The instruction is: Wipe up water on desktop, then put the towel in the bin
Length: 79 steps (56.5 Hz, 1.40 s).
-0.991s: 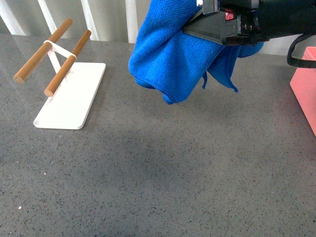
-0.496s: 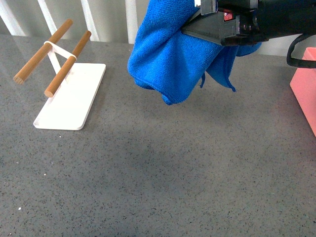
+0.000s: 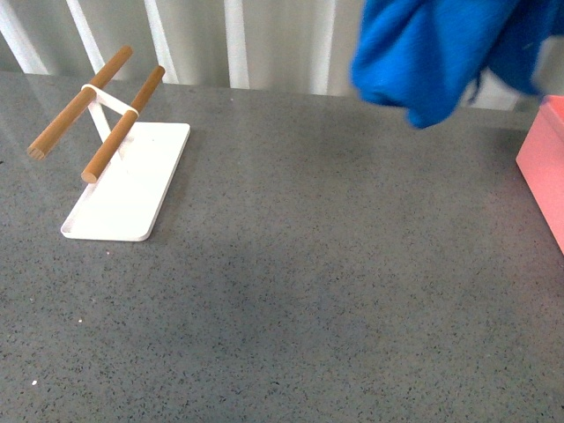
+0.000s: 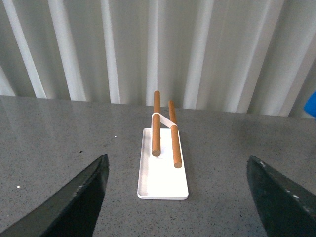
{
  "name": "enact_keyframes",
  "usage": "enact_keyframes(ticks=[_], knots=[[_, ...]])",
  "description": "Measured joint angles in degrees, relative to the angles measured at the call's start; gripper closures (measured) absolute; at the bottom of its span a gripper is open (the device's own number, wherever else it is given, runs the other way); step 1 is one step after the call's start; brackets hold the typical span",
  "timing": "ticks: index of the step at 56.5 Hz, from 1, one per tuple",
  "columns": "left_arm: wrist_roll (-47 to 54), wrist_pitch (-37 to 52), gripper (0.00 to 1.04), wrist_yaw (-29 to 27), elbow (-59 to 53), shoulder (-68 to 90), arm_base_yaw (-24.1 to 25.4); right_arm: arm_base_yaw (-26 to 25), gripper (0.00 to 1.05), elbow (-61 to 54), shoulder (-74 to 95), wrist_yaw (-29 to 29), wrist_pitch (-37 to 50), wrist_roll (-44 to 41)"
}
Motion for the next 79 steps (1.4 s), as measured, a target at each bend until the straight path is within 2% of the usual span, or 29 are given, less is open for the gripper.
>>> enact_keyframes(ticks=[4, 9, 30, 64, 79], knots=[[0.0, 0.0, 0.05, 0.0, 0.0, 0.0, 0.0, -2.9, 1.00, 5.3, 0.0, 7.2, -7.3, -3.5], [0.1, 0.0, 0.07, 0.0, 0.0, 0.0, 0.0, -6.3, 1.00, 9.6, 0.0, 11.8, -12.2, -4.0], [0.1, 0.0, 0.07, 0.0, 0.0, 0.0, 0.0, -16.3, 1.00, 17.4, -0.5, 14.3, -27.3, -2.8], [0.1, 0.0, 0.07, 0.0, 0.0, 0.0, 0.0, -27.3, 1.00, 7.9, 3.9, 8.2, -27.1, -2.5], [0.1, 0.0, 0.07, 0.0, 0.0, 0.0, 0.0, -29.8, 1.00, 8.2, 5.6, 8.6, -27.0, -3.9]])
